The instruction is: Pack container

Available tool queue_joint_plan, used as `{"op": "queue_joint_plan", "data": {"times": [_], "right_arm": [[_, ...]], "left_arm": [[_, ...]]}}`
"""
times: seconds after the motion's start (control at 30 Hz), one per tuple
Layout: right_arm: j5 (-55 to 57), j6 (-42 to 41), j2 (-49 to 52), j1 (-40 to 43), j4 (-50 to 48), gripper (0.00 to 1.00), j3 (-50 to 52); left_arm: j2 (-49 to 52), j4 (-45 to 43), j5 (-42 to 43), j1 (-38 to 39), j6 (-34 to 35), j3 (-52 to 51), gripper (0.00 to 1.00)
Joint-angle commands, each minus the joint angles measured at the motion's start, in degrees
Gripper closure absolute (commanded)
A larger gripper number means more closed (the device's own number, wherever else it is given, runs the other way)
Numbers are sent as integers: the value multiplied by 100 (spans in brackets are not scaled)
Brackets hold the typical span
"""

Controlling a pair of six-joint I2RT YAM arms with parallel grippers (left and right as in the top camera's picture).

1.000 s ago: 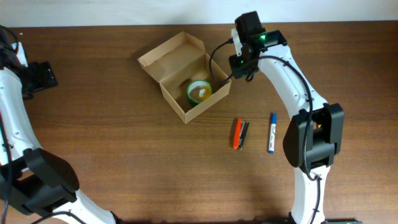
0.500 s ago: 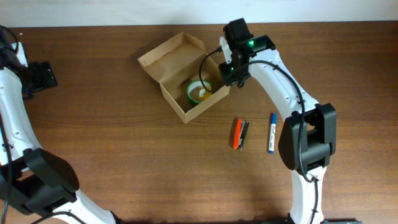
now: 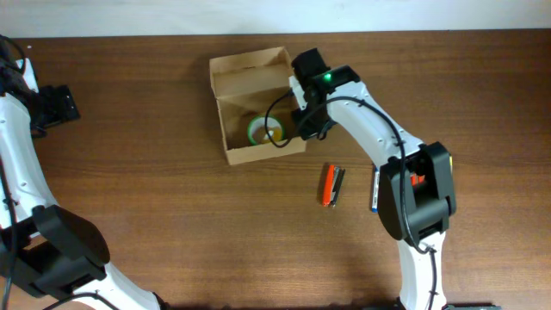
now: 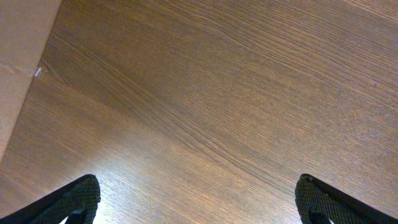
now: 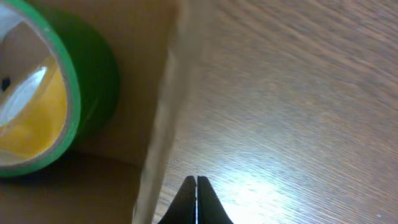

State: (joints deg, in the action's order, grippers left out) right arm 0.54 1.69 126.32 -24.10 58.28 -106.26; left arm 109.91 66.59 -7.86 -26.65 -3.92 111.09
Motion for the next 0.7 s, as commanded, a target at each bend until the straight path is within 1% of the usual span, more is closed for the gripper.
{"op": "queue_joint_plan", "data": {"times": [0.0, 0.17, 0.3, 0.4, 0.67], "right_arm": [[-55, -2, 59, -166, 0, 96, 31], [-37, -9, 57, -219, 15, 97, 31], [409, -90, -42, -66, -2, 97, 28], [610, -90, -319, 247, 22, 96, 28], [610, -116, -1639, 1209, 380, 96, 87]], "left_arm": [[-42, 2, 59, -4, -109, -55, 0], [-42, 2, 59, -4, -111, -55, 0], [-42, 2, 59, -4, -111, -55, 0], [-42, 0, 59, -4, -111, -55, 0], [-42, 2, 59, -4, -111, -55, 0]]}}
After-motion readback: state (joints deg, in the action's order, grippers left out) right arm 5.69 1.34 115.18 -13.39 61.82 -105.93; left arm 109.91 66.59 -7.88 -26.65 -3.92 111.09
